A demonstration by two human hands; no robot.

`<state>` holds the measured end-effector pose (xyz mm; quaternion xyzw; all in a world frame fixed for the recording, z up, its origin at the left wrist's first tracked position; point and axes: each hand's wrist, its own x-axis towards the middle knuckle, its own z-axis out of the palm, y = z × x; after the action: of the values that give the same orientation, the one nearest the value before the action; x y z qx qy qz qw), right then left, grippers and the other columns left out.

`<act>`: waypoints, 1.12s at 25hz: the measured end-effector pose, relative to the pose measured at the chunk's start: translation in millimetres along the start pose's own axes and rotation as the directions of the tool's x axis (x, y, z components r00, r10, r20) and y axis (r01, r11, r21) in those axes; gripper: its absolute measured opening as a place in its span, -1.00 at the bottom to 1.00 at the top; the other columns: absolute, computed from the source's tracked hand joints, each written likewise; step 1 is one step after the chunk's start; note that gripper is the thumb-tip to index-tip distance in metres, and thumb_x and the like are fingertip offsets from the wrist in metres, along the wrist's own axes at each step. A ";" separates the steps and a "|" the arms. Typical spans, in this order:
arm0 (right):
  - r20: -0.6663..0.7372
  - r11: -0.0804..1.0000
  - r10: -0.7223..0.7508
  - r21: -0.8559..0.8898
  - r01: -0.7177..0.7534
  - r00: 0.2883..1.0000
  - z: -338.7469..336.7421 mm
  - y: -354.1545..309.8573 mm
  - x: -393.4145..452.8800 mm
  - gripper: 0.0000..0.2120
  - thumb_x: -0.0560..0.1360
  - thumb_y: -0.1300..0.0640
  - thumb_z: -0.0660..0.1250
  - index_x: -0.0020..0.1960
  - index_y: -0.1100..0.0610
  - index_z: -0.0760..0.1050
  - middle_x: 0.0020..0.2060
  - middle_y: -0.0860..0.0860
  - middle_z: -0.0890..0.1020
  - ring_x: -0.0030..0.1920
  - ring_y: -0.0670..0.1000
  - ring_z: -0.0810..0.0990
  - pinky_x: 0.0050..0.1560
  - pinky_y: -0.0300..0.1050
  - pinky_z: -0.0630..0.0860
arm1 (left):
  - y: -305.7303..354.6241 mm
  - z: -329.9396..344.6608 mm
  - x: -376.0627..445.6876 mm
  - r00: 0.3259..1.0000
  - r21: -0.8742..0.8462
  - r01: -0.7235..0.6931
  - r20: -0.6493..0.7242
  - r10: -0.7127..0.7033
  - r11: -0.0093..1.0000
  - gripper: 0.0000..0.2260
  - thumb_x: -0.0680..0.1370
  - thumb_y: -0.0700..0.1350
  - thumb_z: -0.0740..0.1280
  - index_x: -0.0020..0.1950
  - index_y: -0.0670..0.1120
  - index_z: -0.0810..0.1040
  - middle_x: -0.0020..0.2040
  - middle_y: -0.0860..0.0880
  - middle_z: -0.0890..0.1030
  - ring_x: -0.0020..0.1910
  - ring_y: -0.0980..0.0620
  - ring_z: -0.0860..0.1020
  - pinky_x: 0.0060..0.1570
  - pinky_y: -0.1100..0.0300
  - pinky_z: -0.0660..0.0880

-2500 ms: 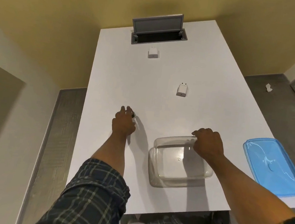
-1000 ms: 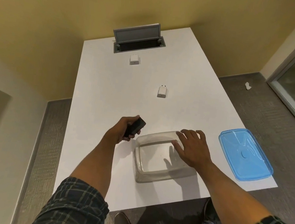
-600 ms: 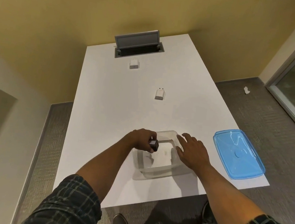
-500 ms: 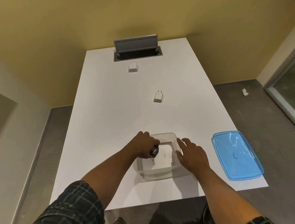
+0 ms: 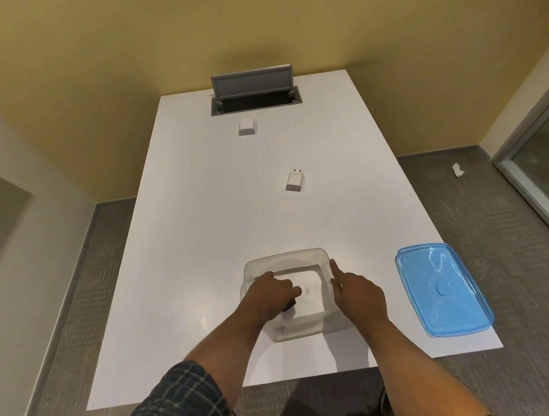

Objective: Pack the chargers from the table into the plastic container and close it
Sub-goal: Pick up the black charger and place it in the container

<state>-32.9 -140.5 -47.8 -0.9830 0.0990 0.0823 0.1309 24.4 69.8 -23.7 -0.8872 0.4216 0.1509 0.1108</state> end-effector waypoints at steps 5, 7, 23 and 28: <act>0.000 0.999 0.031 -0.030 -0.031 1.000 -3.4 -2.4 -0.5 -0.54 0.69 -0.04 0.06 0.57 -0.24 0.14 -0.01 -0.01 0.70 -0.03 0.12 0.66 -0.13 -0.07 0.51 | -3.1 3.4 4.8 0.995 0.051 0.045 0.083 -0.049 0.998 -0.77 0.56 -0.24 0.23 0.16 -0.11 0.57 0.09 -0.13 0.62 0.01 -0.22 0.63 -0.11 0.08 0.33; 0.006 0.999 0.036 -0.040 -0.036 0.999 -4.0 -4.3 -0.8 -0.54 0.69 -0.04 0.06 0.57 -0.24 0.15 0.01 -0.01 0.69 -0.01 0.12 0.66 -0.12 -0.07 0.50 | -4.3 9.0 1.7 0.996 0.126 0.058 0.056 -0.066 0.990 -0.81 0.57 -0.17 0.26 0.13 -0.06 0.61 0.04 -0.07 0.65 -0.03 -0.16 0.66 -0.12 0.11 0.40; -0.030 0.981 0.089 -0.168 -0.092 0.996 4.0 -14.1 1.0 -0.38 0.55 0.21 0.13 0.58 -0.11 0.19 -0.15 -0.01 0.68 -0.17 0.09 0.68 -0.31 -0.16 0.35 | -7.1 5.6 -3.1 0.961 0.094 0.120 0.239 -0.139 0.988 -0.80 0.56 -0.19 0.29 0.12 -0.16 0.64 0.14 -0.16 0.68 0.16 -0.20 0.65 0.16 0.03 0.54; -0.040 0.981 0.087 -0.172 -0.093 0.995 1.5 -15.2 -1.4 -0.38 0.55 0.20 0.14 0.58 -0.10 0.19 -0.20 0.00 0.68 -0.22 0.09 0.68 -0.32 -0.17 0.37 | -19.8 -1.3 -3.4 0.971 -0.133 0.235 0.081 -0.225 0.963 -0.76 0.58 0.01 0.26 0.03 -0.08 0.65 0.07 -0.10 0.68 0.08 -0.17 0.65 -0.01 0.10 0.48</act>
<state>-31.2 -125.5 -45.2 -0.9864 0.1378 0.0807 0.0395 38.1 84.1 -20.0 -0.9304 0.3001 0.1955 0.0783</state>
